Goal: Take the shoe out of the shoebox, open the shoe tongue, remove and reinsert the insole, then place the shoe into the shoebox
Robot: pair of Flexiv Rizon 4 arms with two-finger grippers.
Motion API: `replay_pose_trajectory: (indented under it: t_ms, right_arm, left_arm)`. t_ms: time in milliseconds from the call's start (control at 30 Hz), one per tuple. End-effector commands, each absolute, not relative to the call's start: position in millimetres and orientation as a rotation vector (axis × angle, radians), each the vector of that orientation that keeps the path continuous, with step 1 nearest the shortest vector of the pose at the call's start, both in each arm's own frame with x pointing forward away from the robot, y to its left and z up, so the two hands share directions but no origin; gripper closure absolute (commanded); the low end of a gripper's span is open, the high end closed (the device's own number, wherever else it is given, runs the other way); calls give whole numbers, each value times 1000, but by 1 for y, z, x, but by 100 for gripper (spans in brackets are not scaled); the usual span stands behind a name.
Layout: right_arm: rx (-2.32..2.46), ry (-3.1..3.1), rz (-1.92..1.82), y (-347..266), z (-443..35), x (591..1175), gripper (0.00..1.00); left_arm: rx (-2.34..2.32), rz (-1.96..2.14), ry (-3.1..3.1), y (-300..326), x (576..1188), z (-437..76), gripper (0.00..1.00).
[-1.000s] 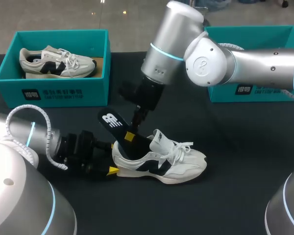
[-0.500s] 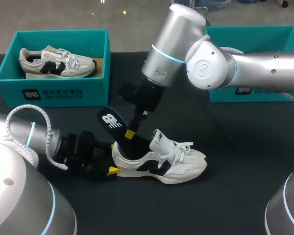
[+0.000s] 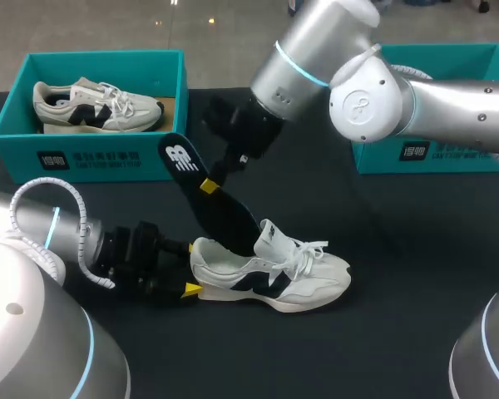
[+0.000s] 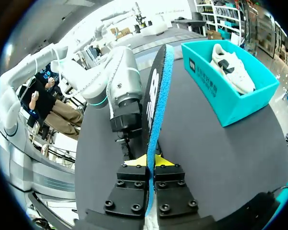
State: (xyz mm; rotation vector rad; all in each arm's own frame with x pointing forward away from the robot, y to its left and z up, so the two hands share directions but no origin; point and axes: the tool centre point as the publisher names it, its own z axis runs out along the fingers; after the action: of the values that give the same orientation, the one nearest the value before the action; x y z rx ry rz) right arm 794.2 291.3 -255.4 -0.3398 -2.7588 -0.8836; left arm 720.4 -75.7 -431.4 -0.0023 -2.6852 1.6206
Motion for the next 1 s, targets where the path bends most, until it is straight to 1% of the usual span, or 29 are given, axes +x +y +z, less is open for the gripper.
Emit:
replay_pose_trajectory:
  t_ms: [33,133,233,933,1000]
  right_arm:
    - [-348,-2821,-1028,269,-210,806,100]
    - [-304,-2807,-1240,267,-186,823,100]
    - [-283,-2817,-1346,262,-165,837,100]
    - [-283,-2817,-1346,262,-165,837,100]
    - [-407,-2717,-1422,246,-146,824,100]
  left_arm:
    - [-2,1618,-2689,-78,721,-437,100]
    - [-2,1618,-2689,-78,721,-437,100]
    - [-2,1618,-2689,-78,721,-437,100]
    - [-2,1618,-2689,-78,721,-437,100]
    - [-2,1618,-2689,-78,721,-437,100]
